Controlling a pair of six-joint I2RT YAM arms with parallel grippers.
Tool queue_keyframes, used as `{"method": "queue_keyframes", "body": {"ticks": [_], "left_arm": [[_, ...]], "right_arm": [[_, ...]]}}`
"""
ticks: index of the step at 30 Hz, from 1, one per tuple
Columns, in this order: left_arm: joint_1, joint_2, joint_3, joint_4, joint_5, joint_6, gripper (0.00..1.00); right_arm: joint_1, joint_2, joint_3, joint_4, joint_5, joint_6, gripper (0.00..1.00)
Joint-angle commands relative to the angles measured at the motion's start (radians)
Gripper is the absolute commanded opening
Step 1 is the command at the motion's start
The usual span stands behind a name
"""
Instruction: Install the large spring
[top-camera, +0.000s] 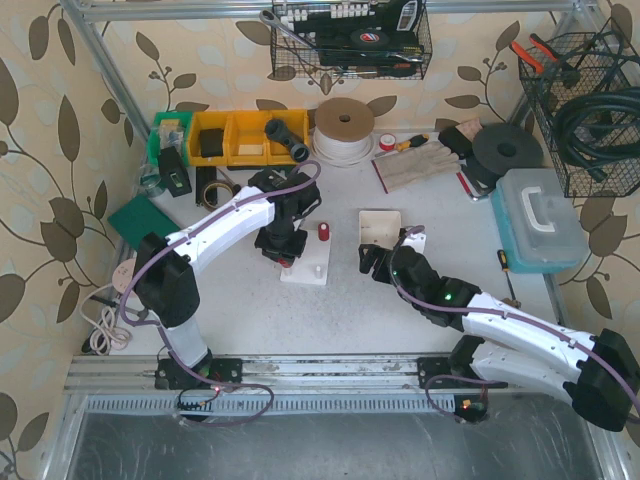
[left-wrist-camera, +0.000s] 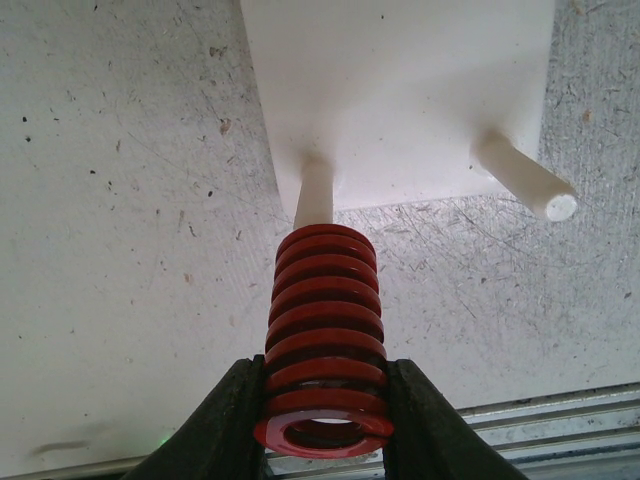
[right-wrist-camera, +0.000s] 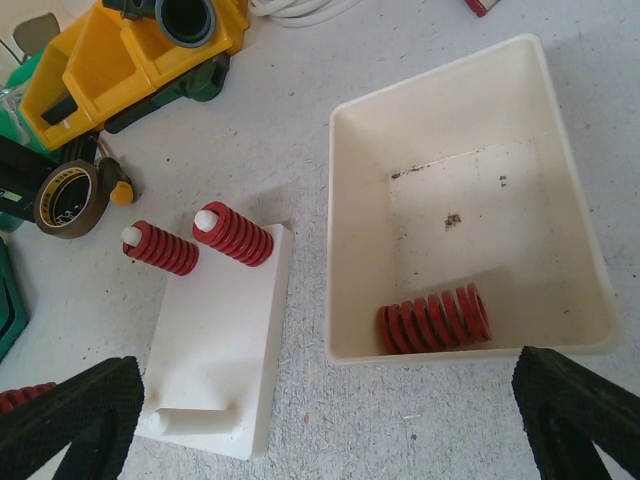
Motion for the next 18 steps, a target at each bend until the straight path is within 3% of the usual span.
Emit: {"method": "queue_keyframes", "body": {"ticks": [1, 18], "left_arm": [[0.023, 0.012, 0.046, -0.008, 0.024, 0.035, 0.00], [0.051, 0.025, 0.022, 0.009, 0.076, 0.056, 0.00]], "right_arm": [[0.008, 0.002, 0.016, 0.007, 0.026, 0.001, 1.00], [0.012, 0.010, 0.019, 0.009, 0.027, 0.000, 1.00]]}}
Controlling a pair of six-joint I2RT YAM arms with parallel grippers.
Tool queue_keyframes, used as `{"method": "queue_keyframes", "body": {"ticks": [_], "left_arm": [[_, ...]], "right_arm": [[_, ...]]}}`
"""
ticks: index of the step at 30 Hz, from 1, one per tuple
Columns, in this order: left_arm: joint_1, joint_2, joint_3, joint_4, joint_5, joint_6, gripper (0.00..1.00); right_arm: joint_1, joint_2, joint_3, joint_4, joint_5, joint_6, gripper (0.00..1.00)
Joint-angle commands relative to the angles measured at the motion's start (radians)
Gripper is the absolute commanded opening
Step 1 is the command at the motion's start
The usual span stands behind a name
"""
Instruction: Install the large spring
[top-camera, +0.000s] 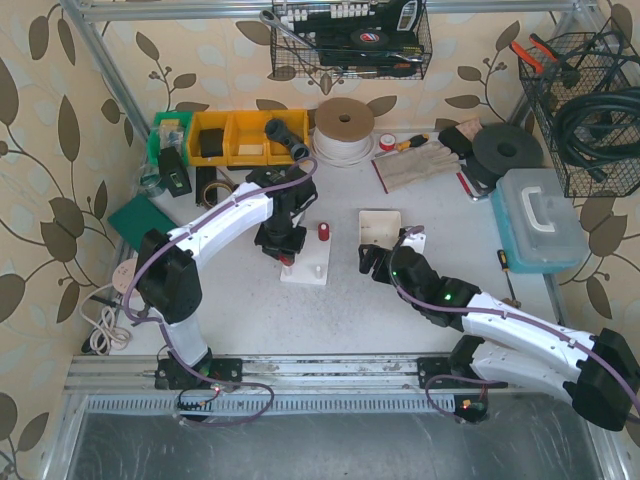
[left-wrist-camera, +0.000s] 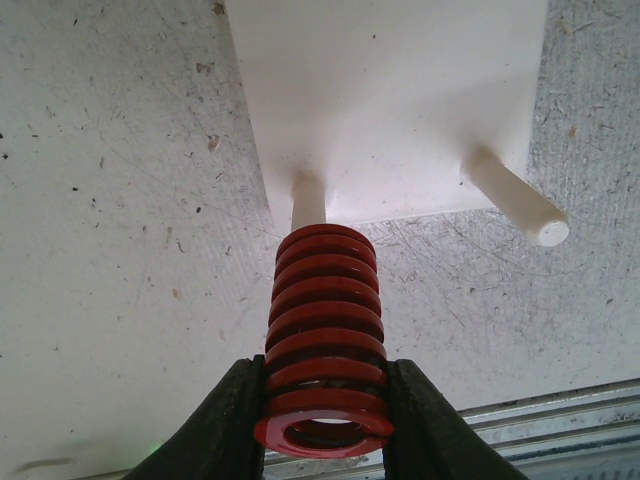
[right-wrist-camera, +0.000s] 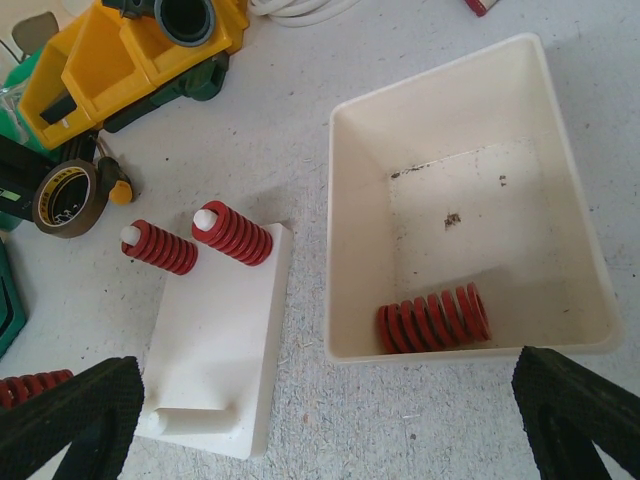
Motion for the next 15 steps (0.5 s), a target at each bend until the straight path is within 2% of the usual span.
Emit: {"method": "queue_keyframes", "body": {"ticks": [1, 15], "left_arm": [[0.007, -0.008, 0.004, -0.004, 0.031, 0.018, 0.00], [0.007, -0.036, -0.032, -0.029, 0.025, 0.009, 0.00]], "right_arm": [[0.009, 0.008, 0.019, 0.010, 0.024, 0.000, 1.00], [0.009, 0.011, 0.019, 0.010, 0.023, 0.000, 1.00]]}}
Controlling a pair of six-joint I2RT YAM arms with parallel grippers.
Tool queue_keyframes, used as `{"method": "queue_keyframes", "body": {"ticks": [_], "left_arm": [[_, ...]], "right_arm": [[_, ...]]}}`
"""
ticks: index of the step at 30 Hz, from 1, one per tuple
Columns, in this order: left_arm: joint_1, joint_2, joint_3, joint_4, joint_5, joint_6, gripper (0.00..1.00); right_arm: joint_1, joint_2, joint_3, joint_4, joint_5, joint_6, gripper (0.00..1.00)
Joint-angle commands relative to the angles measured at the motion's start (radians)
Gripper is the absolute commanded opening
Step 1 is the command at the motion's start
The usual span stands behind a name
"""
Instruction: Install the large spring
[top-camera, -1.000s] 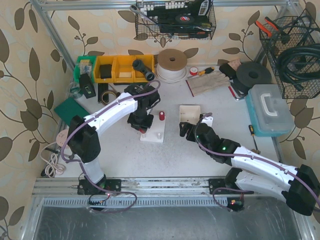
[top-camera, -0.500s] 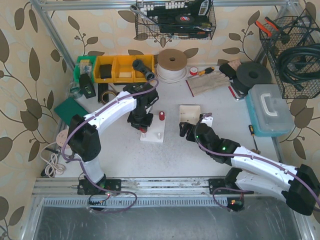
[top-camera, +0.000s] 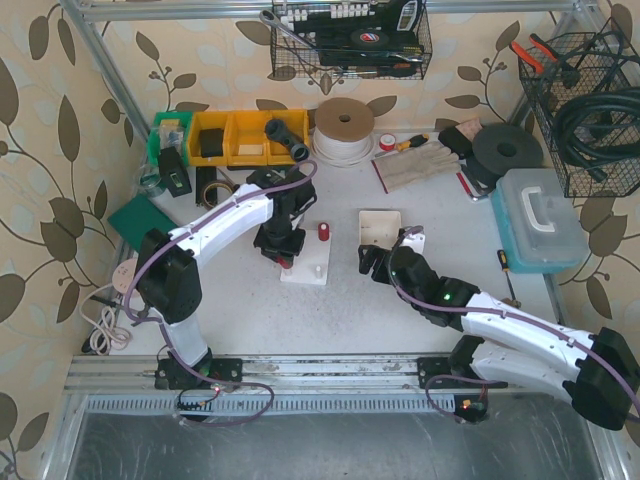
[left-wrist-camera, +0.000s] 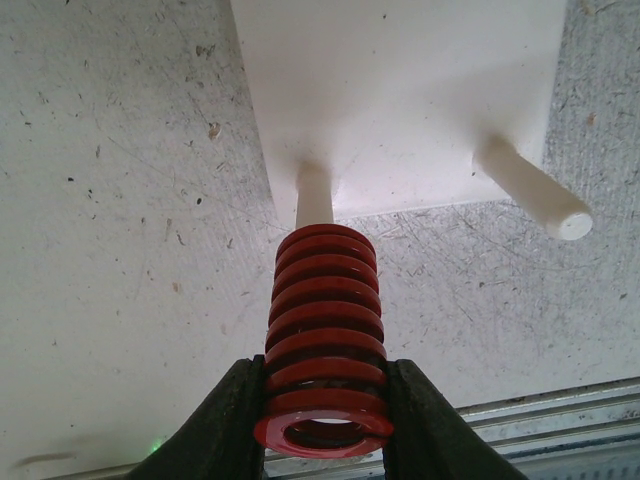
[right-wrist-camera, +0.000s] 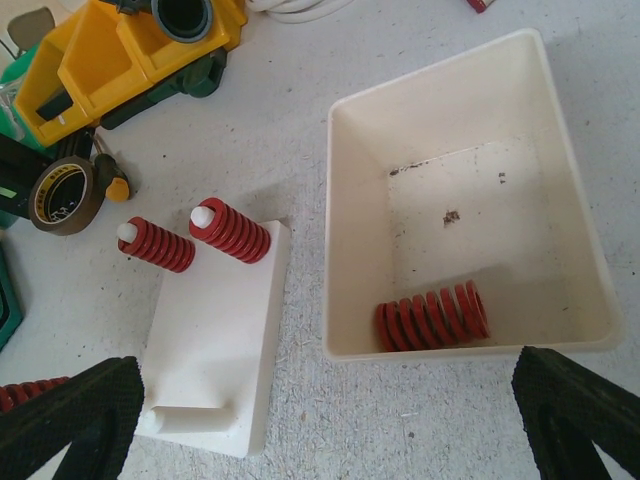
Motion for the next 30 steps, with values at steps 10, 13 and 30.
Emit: {"method": "queue_keyframes", "body": {"ticks": [10, 13, 30], "left_arm": [[0.011, -0.010, 0.003, -0.027, 0.012, 0.026, 0.00], [0.015, 0.002, 0.019, -0.025, 0.016, 0.030, 0.00], [0.018, 0.016, 0.004, -0.007, 0.027, 0.033, 0.00]], "right_arm": [[0.008, 0.006, 0.019, 0.014, 0.023, -0.002, 1.00], [0.009, 0.006, 0.022, 0.010, 0.019, -0.005, 1.00], [0.012, 0.009, 0.024, 0.014, 0.015, -0.012, 1.00]]}}
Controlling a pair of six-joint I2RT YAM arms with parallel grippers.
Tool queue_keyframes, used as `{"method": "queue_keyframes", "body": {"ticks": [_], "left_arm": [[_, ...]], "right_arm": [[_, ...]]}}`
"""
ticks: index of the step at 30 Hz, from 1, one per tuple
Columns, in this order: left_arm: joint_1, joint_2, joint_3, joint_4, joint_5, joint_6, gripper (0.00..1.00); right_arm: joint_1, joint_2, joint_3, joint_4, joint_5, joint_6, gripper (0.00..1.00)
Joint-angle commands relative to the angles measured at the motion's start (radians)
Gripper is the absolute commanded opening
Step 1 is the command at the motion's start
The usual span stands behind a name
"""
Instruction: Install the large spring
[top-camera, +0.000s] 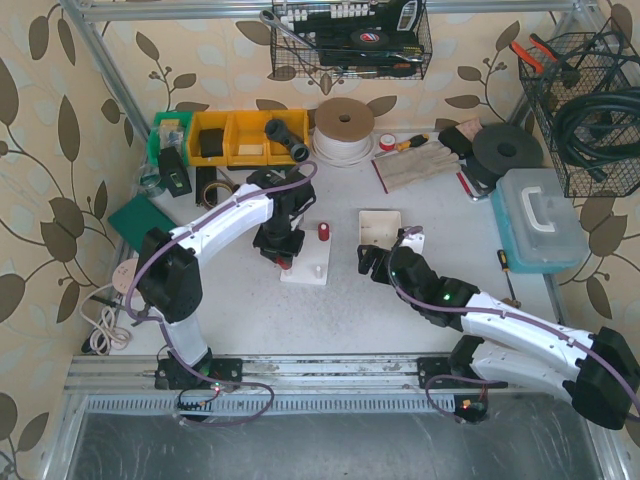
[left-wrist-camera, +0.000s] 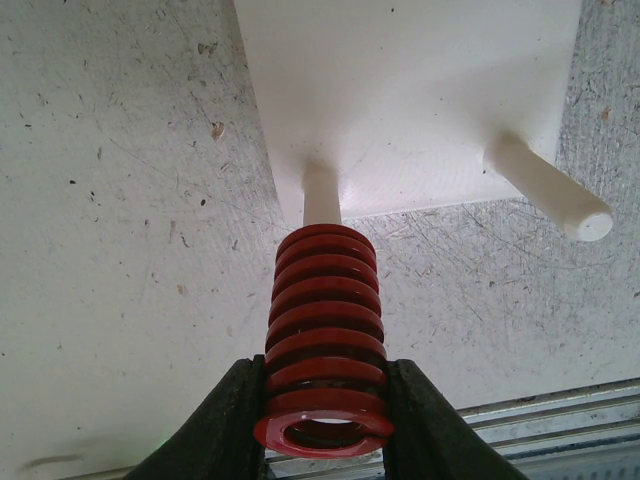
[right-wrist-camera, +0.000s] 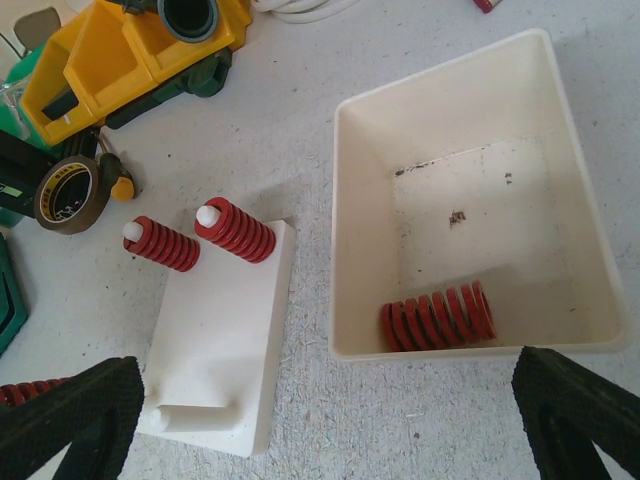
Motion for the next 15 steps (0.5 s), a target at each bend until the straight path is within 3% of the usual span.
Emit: {"method": "queue_keyframes", "body": {"ticks": [1, 15], "left_arm": [[0.011, 0.011, 0.016, -0.007, 0.029, 0.012, 0.00], [0.011, 0.059, 0.036, 0.009, 0.050, 0.012, 0.00]], "right_arm": [[0.007, 0.006, 0.023, 0.008, 0.017, -0.010, 1.00], [0.009, 0.022, 0.028, 0.014, 0.012, -0.012, 0.99]]}}
